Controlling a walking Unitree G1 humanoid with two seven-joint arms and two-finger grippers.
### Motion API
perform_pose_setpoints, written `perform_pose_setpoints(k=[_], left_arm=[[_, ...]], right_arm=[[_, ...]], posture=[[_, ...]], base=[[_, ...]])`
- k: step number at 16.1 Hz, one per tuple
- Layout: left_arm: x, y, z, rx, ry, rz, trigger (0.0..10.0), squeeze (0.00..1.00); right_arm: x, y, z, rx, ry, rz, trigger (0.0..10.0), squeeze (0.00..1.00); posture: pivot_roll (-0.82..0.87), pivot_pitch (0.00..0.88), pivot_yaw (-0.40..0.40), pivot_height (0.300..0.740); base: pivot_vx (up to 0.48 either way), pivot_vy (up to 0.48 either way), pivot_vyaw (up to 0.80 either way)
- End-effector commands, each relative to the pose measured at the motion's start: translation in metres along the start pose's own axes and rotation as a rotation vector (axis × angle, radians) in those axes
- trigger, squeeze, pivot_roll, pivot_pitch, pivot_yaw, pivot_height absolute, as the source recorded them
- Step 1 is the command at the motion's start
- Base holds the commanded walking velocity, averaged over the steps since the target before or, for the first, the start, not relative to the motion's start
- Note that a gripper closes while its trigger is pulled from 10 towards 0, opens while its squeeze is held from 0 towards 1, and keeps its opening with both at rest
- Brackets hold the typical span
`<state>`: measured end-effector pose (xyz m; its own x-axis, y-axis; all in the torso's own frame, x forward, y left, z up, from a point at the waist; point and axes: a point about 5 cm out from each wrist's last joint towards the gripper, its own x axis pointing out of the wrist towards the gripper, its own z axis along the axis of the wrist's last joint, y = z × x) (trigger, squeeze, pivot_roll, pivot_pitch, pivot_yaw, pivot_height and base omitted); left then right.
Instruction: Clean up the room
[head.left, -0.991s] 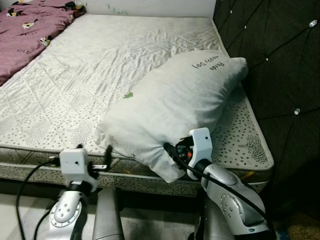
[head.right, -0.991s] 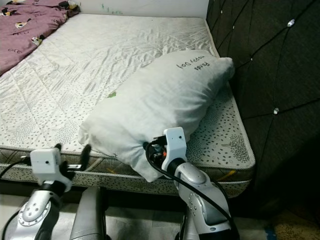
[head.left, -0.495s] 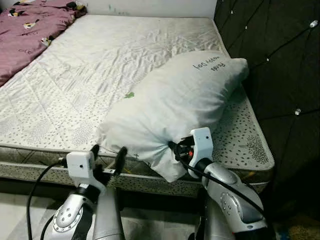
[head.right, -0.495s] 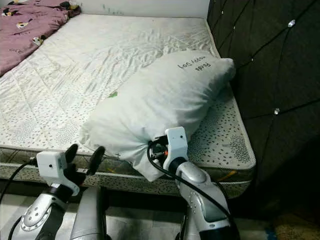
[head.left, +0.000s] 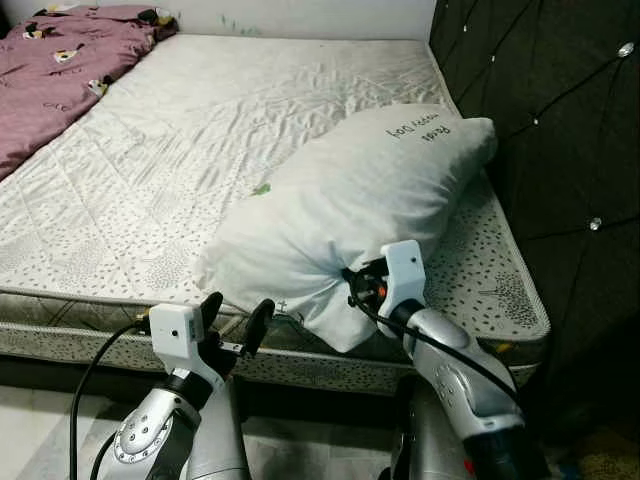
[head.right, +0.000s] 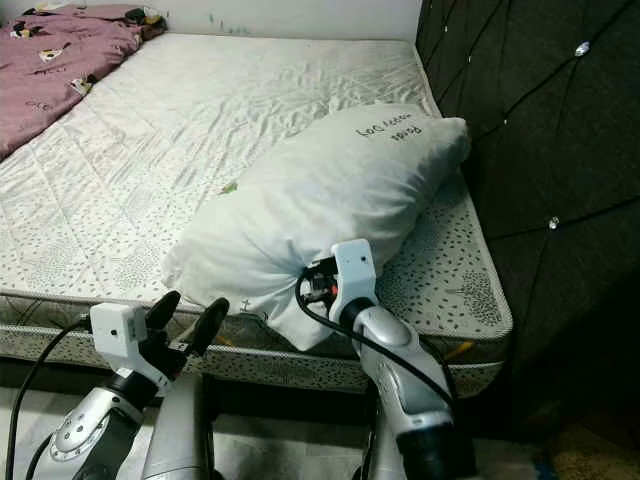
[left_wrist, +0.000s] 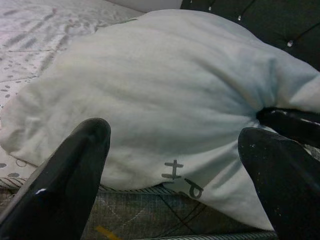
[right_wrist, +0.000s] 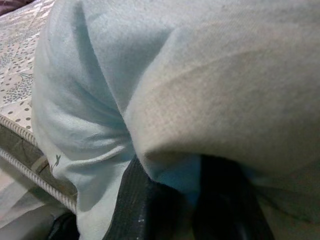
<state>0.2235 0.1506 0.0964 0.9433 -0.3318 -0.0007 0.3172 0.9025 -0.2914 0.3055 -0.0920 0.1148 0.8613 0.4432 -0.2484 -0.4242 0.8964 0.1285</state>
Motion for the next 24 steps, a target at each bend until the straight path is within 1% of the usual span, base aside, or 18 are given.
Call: perform_pose_setpoints(k=[1,2,4,5,6,8,9,10,12,14,15,16,17,18,19,21,23,24], left_arm=[[-0.001,0.004,-0.003,0.006,0.023,0.022,10.0,0.00],[-0.001,0.005,-0.003,0.005,0.024,0.028,10.0,0.00],[-0.001,0.005,-0.003,0.010,0.025,0.031,10.0,0.00],[-0.001,0.006,-0.003,0.018,0.023,0.036,10.0,0.00],[0.000,0.006,-0.003,0.021,0.021,0.042,10.0,0.00],[-0.001,0.006,-0.003,0.022,0.022,0.047,10.0,0.00],[0.000,0.007,-0.003,0.022,0.025,0.049,10.0,0.00],[0.000,0.008,-0.004,0.020,0.030,0.050,10.0,0.00],[0.002,0.008,-0.004,0.024,0.032,0.048,10.0,0.00],[0.004,0.008,-0.003,0.034,0.032,0.049,10.0,0.00],[0.003,0.009,-0.003,0.037,0.033,0.052,10.0,0.00],[0.003,0.009,-0.003,0.041,0.033,0.057,10.0,0.00],[0.003,0.009,-0.003,0.042,0.032,0.060,10.0,0.00],[0.002,0.009,-0.004,0.041,0.035,0.062,10.0,0.00],[0.001,0.009,-0.005,0.041,0.036,0.063,10.0,0.00],[0.001,0.010,-0.005,0.042,0.041,0.062,10.0,0.00],[0.001,0.011,-0.006,0.042,0.051,0.056,10.0,0.00],[0.002,0.011,-0.007,0.046,0.058,0.048,10.0,0.00]], right_arm=[[0.002,-0.013,0.016,-0.030,-0.065,-0.049,0.0,0.00],[0.007,-0.016,0.021,-0.051,-0.070,-0.041,0.0,0.00],[0.016,-0.032,0.038,-0.099,-0.081,-0.053,0.0,0.00],[0.020,-0.051,0.053,-0.127,-0.095,-0.078,0.0,0.00],[0.019,-0.067,0.065,-0.177,-0.107,-0.115,0.0,0.00],[0.014,-0.099,0.091,-0.229,-0.141,-0.187,0.0,0.00],[0.009,-0.113,0.109,-0.301,-0.161,-0.217,0.0,0.00],[0.003,-0.132,0.130,-0.348,-0.180,-0.291,0.0,0.00],[-0.005,-0.147,0.149,-0.389,-0.198,-0.367,0.0,0.00],[-0.021,-0.165,0.173,-0.477,-0.220,-0.477,0.0,0.00],[-0.025,-0.168,0.178,-0.495,-0.227,-0.489,0.0,0.00],[-0.027,-0.171,0.178,-0.491,-0.230,-0.487,0.0,0.00],[-0.028,-0.174,0.172,-0.487,-0.221,-0.479,0.0,0.00],[-0.027,-0.176,0.148,-0.470,-0.170,-0.421,0.0,0.00],[-0.027,-0.176,0.134,-0.445,-0.153,-0.387,0.0,0.00],[-0.033,-0.178,0.095,-0.358,-0.137,-0.371,0.0,0.00],[-0.037,-0.174,0.073,-0.308,-0.117,-0.354,0.0,0.00],[-0.038,-0.165,0.071,-0.280,-0.145,-0.342,0.0,0.00]], posture=[[0.10,0.000,0.007,0.500],[0.10,0.000,0.008,0.500],[0.10,0.000,0.002,0.500],[0.10,0.000,0.002,0.500],[0.11,0.002,-0.006,0.500],[0.10,0.003,-0.007,0.500],[0.10,0.003,-0.005,0.500],[0.10,0.002,0.001,0.500],[0.09,0.000,0.007,0.500],[0.09,0.000,0.008,0.500],[0.09,0.000,0.008,0.500],[0.09,0.000,0.008,0.500],[0.09,0.002,0.003,0.500],[0.09,0.004,-0.001,0.500],[0.09,0.006,-0.002,0.500],[0.09,0.010,0.012,0.500],[0.07,0.012,0.024,0.500],[0.06,0.013,0.027,0.500]], base=[[0.000,0.000,0.00],[0.000,0.000,0.00],[0.000,0.000,0.00],[0.000,0.000,0.00],[0.000,0.000,0.00],[0.000,0.000,0.00],[0.000,0.000,0.00],[0.000,0.000,0.00],[0.000,0.000,0.00],[0.000,0.000,0.00],[0.000,0.000,0.00],[0.000,0.000,0.00],[0.000,0.000,0.00],[0.000,0.000,0.00],[0.000,0.000,0.00],[0.000,0.000,0.00],[0.000,0.000,0.00],[0.000,0.000,0.00]])
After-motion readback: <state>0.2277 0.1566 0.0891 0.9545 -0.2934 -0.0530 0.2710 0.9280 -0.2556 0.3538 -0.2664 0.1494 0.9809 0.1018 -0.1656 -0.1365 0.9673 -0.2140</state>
